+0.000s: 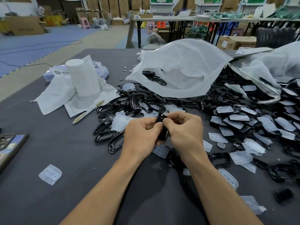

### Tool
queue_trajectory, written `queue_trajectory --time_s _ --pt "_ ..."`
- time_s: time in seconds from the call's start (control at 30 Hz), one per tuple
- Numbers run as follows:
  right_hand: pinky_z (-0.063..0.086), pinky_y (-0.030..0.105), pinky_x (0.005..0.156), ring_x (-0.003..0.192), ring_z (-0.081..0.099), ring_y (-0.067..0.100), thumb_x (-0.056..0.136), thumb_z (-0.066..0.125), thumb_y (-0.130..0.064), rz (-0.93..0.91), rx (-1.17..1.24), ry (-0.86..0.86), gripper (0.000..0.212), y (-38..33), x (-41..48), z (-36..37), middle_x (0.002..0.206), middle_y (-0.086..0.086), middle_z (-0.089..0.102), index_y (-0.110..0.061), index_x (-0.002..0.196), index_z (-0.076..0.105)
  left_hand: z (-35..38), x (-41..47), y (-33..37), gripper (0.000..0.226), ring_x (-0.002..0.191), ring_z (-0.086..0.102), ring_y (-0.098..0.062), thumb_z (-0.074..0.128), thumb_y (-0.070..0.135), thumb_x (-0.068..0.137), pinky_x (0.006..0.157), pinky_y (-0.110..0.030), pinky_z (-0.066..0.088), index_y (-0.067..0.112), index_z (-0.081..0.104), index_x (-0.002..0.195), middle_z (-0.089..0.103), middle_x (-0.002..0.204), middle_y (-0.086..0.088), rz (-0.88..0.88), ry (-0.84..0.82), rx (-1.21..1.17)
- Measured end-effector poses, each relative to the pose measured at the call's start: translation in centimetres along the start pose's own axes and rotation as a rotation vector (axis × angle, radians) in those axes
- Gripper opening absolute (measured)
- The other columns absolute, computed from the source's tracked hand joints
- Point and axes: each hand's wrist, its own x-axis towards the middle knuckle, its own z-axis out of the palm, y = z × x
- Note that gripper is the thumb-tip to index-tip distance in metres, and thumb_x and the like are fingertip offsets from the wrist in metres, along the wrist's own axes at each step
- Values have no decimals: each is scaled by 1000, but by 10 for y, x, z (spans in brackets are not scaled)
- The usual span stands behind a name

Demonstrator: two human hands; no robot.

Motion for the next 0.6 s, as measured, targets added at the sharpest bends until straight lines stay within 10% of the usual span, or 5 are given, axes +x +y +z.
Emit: queue_trajectory --time_s 0.4,0.6 --pt "49 10 64 67 67 -2 89 71 -15 -115 -267 80 23 -3 18 -14 68 -22 71 -34 77 76 -30 22 -3 31 40 61 -17 62 11 101 38 -24 46 18 74 73 68 56 -7 -120 441 -254" --pt "51 33 101 110 67 22 85 64 -7 -102 -822 -271 30 -16 53 3 109 -3 77 -29 97 80 -37 24 -4 34 38 57 -11 57 11 103 36 -21 43 10 72 73 66 52 -4 -138 478 -266"
